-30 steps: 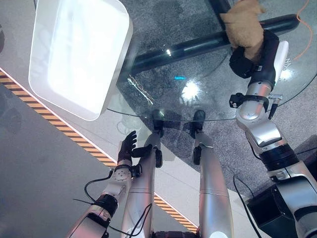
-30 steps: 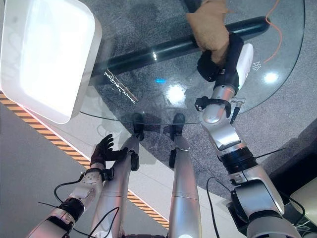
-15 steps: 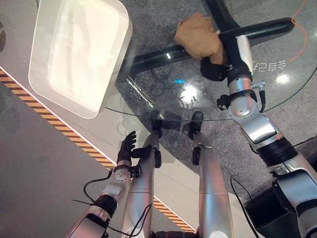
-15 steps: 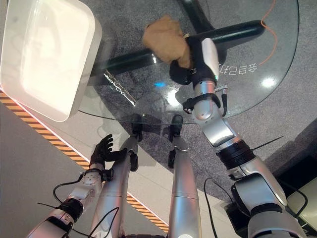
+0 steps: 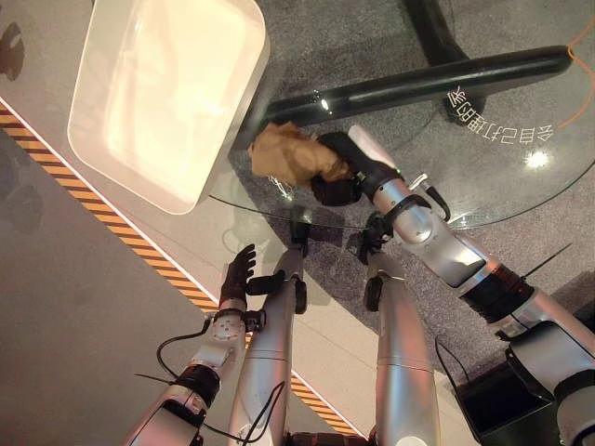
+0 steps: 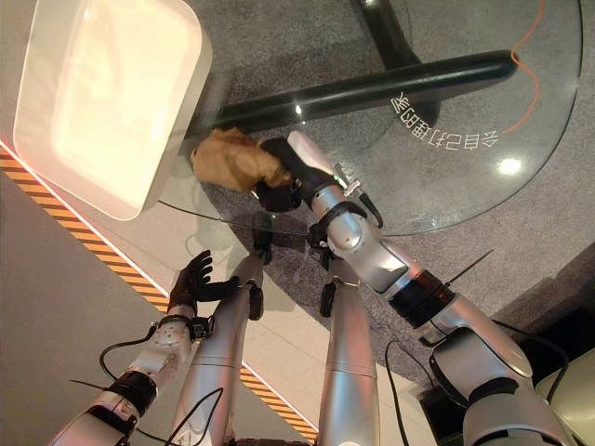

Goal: Wipe the table with a cloth and put it in the basket.

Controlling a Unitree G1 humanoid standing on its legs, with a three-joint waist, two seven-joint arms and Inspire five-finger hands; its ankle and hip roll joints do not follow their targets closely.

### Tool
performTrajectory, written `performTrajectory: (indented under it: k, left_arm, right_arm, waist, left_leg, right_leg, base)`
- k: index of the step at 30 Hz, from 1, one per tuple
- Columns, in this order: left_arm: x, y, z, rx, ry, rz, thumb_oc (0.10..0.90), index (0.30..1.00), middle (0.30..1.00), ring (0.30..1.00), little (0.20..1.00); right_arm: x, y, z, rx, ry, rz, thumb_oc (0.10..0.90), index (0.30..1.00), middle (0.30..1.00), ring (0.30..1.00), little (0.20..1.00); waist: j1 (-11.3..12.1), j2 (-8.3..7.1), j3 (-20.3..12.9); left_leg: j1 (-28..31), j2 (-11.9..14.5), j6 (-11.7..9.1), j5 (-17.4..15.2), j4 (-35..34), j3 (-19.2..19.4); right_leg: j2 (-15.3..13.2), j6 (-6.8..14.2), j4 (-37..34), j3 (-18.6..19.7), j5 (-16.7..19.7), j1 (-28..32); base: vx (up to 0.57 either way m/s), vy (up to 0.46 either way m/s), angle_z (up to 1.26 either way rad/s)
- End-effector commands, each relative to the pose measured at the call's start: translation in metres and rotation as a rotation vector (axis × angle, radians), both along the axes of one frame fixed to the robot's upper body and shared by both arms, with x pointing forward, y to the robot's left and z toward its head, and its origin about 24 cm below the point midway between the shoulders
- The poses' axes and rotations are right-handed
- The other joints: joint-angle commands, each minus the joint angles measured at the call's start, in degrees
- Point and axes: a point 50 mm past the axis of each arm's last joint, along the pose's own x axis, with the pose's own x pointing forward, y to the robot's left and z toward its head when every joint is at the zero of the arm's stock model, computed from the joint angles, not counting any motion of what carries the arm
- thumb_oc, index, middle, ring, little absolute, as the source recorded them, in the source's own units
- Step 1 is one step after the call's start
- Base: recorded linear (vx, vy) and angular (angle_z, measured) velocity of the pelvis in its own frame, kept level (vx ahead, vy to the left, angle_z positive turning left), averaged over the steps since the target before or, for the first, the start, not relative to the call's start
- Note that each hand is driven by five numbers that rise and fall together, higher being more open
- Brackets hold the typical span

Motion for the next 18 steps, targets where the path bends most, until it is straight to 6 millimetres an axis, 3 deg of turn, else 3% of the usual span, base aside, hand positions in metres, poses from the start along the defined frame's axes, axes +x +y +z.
performTrajectory:
  k: [1, 11, 18]
  left_arm:
    - [-0.038, 0.012, -0.036, 0.032, 0.144, 0.019, 0.800, 0.900, 0.900, 0.900, 0.900]
    - [-0.037, 0.017, -0.034, 0.039, 0.140, 0.040, 0.800, 0.900, 0.900, 0.900, 0.900]
    - [-0.037, 0.019, -0.034, 0.033, 0.137, 0.044, 0.800, 0.900, 0.900, 0.900, 0.900]
  right_arm:
    - [-0.030, 0.032, 0.027, 0.085, -0.116, 0.256, 0.100, 0.300, 0.300, 0.300, 0.200]
    - [-0.036, 0.039, 0.015, -0.033, -0.004, 0.358, 0.100, 0.300, 0.300, 0.300, 0.200]
    - [-0.033, 0.034, 0.019, 0.003, -0.029, 0.325, 0.100, 0.300, 0.300, 0.300, 0.200]
  waist:
    - [-0.4, 0.91, -1.2]
    - [-0.1, 0.86, -1.2]
    - [-0.1, 1.06, -1.2]
  left_leg:
    - [0.3, -3.1, 1.1, -6.2, 4.9, 0.7]
    - [0.0, -3.0, 1.0, -6.0, 5.1, 0.4]
    - [0.0, -3.0, 1.0, -6.0, 5.4, 0.4]
  right_leg:
    - [2.0, 2.4, -5.7, -1.3, 3.0, 0.9]
    - [1.4, 2.3, -5.4, -1.8, 3.0, 0.5]
    - [1.4, 2.2, -5.2, -1.7, 3.0, 0.4]
  base:
    - [0.00, -0.012, 0.05]
    - [0.00, -0.003, 0.02]
    - [0.00, 0.000, 0.00]
